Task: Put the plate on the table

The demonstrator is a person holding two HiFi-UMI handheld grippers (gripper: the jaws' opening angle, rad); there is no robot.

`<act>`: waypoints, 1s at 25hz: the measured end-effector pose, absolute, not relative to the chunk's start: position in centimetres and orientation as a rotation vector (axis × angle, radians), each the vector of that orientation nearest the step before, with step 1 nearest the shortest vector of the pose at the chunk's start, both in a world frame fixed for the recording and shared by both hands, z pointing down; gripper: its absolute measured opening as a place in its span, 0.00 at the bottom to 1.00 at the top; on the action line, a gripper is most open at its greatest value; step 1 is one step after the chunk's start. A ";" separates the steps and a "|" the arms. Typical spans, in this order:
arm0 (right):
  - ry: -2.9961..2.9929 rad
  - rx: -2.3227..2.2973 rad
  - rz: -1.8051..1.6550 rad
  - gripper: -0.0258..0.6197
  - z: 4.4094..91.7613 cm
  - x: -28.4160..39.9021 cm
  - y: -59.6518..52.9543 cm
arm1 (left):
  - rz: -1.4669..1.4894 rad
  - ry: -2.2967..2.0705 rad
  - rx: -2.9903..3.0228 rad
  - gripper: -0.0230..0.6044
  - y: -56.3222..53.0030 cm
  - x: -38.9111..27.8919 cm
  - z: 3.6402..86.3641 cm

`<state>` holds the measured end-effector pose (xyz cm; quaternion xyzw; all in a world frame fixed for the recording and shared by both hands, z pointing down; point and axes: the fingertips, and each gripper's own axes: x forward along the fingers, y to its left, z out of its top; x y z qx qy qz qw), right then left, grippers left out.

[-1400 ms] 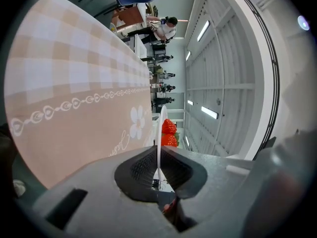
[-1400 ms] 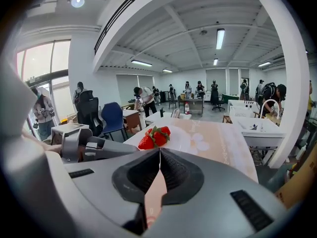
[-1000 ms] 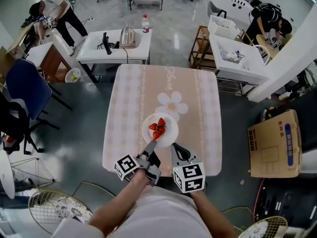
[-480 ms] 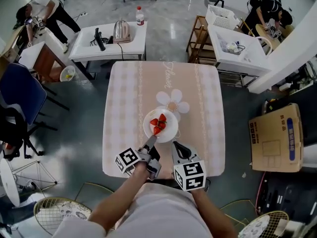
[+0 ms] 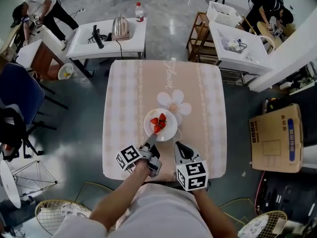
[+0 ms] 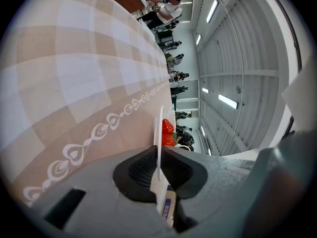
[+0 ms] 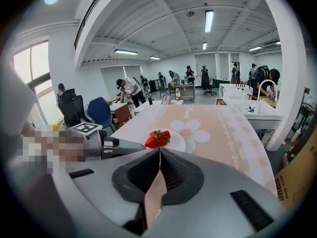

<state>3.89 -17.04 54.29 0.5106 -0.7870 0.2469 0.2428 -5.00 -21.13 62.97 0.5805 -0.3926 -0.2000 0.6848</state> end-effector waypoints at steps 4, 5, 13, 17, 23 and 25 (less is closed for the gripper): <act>-2.146 1.385 0.675 0.05 54.5 3.6 -17.1 | -0.431 -0.892 1.310 0.07 -21.2 -5.1 63.1; -2.146 1.380 0.676 0.05 54.6 3.5 -17.1 | -0.431 -0.895 1.314 0.07 -21.3 -5.2 63.0; -2.140 1.371 0.693 0.05 55.1 3.6 -16.5 | -0.336 -0.946 1.339 0.23 -21.0 -5.5 63.7; -2.134 1.369 0.701 0.05 55.2 3.9 -16.0 | -0.248 -0.993 1.368 0.29 -20.7 -5.8 64.0; -2.141 1.383 0.711 0.05 55.1 4.2 -16.0 | -0.129 -1.037 1.412 0.32 -20.5 -5.5 63.7; -2.146 1.384 0.710 0.05 55.0 4.1 -15.9 | -0.071 -1.049 1.423 0.32 -20.2 -5.4 63.8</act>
